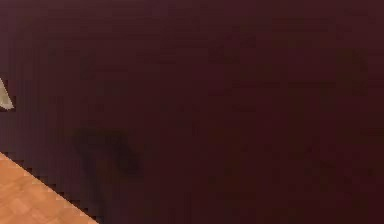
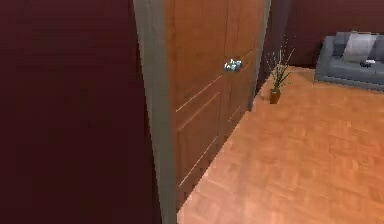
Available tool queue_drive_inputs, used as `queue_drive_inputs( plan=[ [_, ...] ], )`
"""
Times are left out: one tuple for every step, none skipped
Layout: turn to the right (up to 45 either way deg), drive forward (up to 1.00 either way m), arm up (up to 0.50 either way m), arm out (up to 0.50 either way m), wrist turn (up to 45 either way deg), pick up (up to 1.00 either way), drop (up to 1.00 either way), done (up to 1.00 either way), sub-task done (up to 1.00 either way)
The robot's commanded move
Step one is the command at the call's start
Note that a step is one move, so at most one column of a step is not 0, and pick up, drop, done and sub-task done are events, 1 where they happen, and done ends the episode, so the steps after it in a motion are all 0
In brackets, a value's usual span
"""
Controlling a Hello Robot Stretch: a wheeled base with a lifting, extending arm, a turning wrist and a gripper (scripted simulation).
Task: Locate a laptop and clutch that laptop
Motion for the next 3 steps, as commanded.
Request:
queue_drive_inputs(
  plan=[
    [-45.0, 0.0, 0.0, 0.0, 0.0, 0.0, 0.0, 0.0, 0.0],
    [-45.0, 0.0, 0.0, 0.0, 0.0, 0.0, 0.0, 0.0, 0.0],
    [-45.0, 0.0, 0.0, 0.0, 0.0, 0.0, 0.0, 0.0, 0.0]
  ],
)
